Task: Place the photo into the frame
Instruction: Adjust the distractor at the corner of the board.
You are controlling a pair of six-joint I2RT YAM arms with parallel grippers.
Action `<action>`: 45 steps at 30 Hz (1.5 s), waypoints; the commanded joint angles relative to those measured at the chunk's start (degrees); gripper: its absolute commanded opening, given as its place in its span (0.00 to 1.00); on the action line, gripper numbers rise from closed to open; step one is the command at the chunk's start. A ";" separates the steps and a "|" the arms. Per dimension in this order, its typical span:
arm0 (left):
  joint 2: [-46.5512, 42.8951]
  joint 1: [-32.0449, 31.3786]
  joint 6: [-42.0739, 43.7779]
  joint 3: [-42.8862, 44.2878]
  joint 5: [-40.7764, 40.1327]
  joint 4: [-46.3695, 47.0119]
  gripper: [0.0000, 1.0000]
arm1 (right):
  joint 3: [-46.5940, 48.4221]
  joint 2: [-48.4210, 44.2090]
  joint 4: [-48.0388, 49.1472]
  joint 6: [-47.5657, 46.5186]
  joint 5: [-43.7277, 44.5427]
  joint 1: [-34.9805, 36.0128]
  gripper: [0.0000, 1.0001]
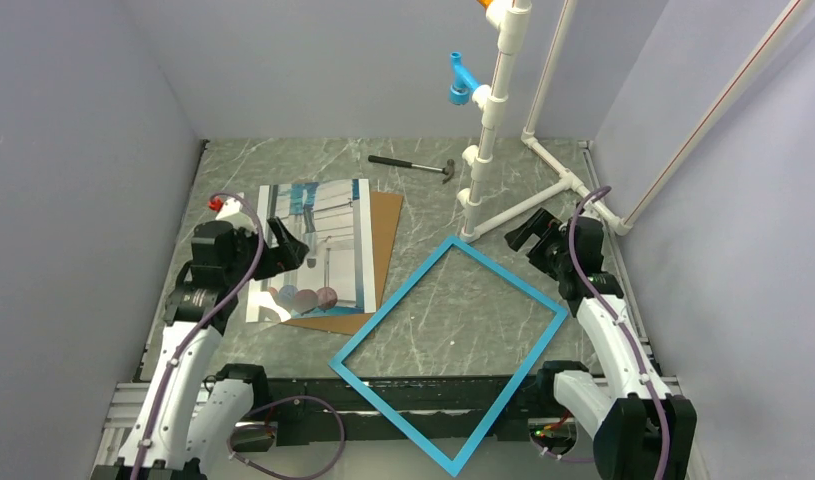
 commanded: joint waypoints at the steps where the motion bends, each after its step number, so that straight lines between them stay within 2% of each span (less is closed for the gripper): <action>1: 3.83 0.17 4.32 2.06 7.01 -2.79 0.99 | -0.80 -0.38 -0.36 -1.20 -7.76 0.49 1.00; 5: 8.97 -1.48 5.95 2.17 9.07 -2.87 0.99 | 0.63 1.02 -1.38 -3.85 -8.36 1.25 1.00; 7: 12.44 -4.12 6.81 3.19 8.68 -3.52 0.99 | 1.25 1.84 -1.76 -5.00 -7.85 3.87 1.00; 13: 22.45 -15.70 10.20 12.36 -0.35 -9.98 0.99 | 1.71 2.67 0.87 -7.23 -4.91 13.20 1.00; 16: 25.40 -19.10 11.57 15.01 -2.76 -10.95 0.99 | 2.41 3.65 2.40 -7.71 -3.04 16.99 1.00; 21: 28.44 -24.35 9.94 11.74 -3.69 -7.99 0.99 | 3.43 5.59 4.49 -9.13 -2.50 20.55 1.00; 28: 32.52 -34.44 2.84 7.26 -9.61 -4.11 0.99 | 5.93 11.12 8.79 -11.16 -0.30 21.97 1.00; 36: 34.03 -40.11 -2.93 3.71 -14.50 -3.07 0.99 | 10.25 19.89 11.95 -9.83 5.16 22.24 0.99; 40: 33.67 -41.48 -4.20 2.34 -16.03 -3.57 0.95 | 13.85 24.35 11.81 -8.83 10.60 22.21 0.93; 45: 31.99 -42.43 -5.39 0.79 -17.38 -4.12 0.93 | 18.26 29.56 13.27 -9.09 10.57 22.18 0.78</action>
